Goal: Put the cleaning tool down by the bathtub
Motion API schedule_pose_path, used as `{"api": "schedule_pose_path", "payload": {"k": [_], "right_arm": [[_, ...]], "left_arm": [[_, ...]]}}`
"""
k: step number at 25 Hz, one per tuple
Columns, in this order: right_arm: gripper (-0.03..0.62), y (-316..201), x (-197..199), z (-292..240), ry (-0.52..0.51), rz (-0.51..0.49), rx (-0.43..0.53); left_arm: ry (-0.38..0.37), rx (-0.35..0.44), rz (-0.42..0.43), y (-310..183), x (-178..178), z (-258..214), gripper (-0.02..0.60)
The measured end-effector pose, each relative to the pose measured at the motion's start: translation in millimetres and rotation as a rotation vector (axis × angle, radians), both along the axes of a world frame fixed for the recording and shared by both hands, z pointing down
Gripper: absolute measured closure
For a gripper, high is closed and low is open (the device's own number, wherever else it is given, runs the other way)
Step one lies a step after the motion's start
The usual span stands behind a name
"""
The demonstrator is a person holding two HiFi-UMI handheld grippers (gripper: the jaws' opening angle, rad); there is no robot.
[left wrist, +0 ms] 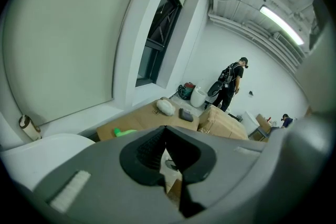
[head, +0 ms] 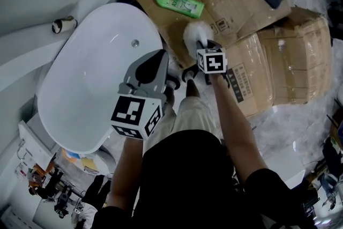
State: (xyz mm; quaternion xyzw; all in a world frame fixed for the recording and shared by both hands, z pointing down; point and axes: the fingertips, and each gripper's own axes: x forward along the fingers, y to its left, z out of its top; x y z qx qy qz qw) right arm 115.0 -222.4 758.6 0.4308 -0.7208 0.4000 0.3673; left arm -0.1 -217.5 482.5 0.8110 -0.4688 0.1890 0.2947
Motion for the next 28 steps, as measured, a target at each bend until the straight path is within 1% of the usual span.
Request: {"api": "schedule_pose_path", "payload": {"k": [3,9,15,24,28], "right_arm": [[0.502,-2.9,-4.0,9.6,0.001,-0.030,-0.008],[0.500,-6.9,-5.1,24.3,0.020,-0.060,-0.031],[0.500,-13.7,-9.2,32.9,0.023,-0.060,-0.058],[0.500,-22.0,-13.9,41.6,0.041,-0.087,-0.053],[0.500,-22.2,-18.2,43.8,0.031,-0.095,-0.057]], "left_arm": [[-0.002,-0.007,-0.006,-0.9,-3.6,4.0,0.581],[-0.011,-0.038,-0.005,0.6,-5.6,13.5,0.581],[-0.022,-0.045,-0.007,1.1,-8.7,16.0,0.581],[-0.027,-0.062,-0.014,6.4,-7.9,18.9,0.581],[-0.029,-0.065,-0.019,9.6,-8.1,19.2,0.581]]}}
